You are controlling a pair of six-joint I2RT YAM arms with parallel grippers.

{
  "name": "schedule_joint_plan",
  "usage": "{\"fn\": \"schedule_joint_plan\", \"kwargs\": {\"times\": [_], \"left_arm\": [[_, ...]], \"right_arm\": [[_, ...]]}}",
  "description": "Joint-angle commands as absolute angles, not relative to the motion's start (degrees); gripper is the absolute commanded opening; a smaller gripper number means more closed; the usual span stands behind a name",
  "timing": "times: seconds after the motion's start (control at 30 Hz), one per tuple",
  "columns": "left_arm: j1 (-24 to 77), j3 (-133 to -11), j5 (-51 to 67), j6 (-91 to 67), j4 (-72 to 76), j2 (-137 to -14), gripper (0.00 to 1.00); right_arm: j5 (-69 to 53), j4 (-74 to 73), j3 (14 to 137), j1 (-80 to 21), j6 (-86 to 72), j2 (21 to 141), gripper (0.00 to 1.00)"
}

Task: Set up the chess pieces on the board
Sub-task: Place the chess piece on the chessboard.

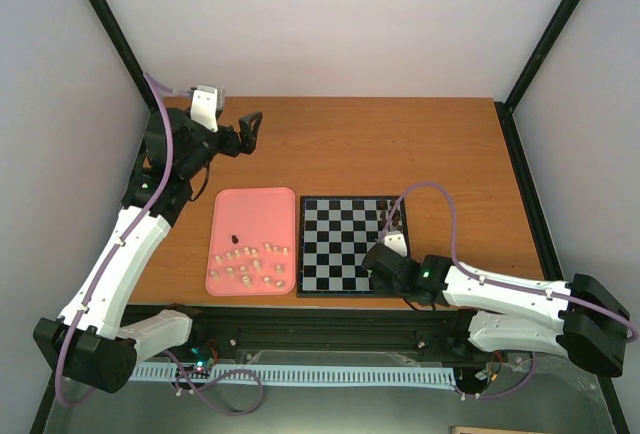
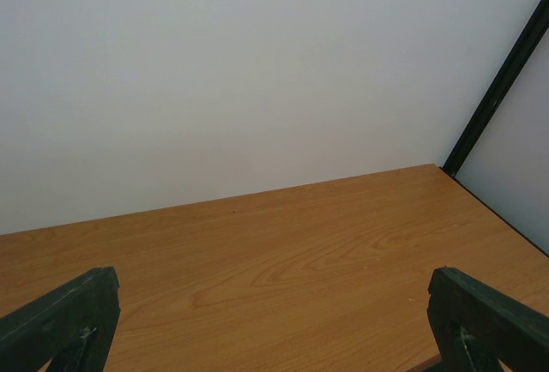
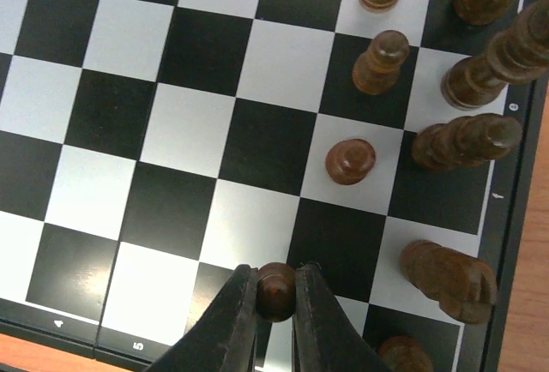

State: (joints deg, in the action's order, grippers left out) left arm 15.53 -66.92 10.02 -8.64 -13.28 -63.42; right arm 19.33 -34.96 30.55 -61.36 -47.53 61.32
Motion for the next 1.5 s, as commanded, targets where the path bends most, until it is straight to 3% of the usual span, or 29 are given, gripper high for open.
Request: {"fn": "schedule_joint_plan", "kwargs": {"times": [0.0,1.47], "left_arm": [[15.9,-69.1,9.9,-8.8,-11.9,-63.5,1.0],[15.9,-69.1,9.3,-8.4,-12.2,-63.5,1.0]], "right_arm": [[19.0,-35.5,29.2,-59.9,-47.5,59.6,0.05],[17.3,-32.6,27.0,-54.8,-44.5,63.2,0.08]]}}
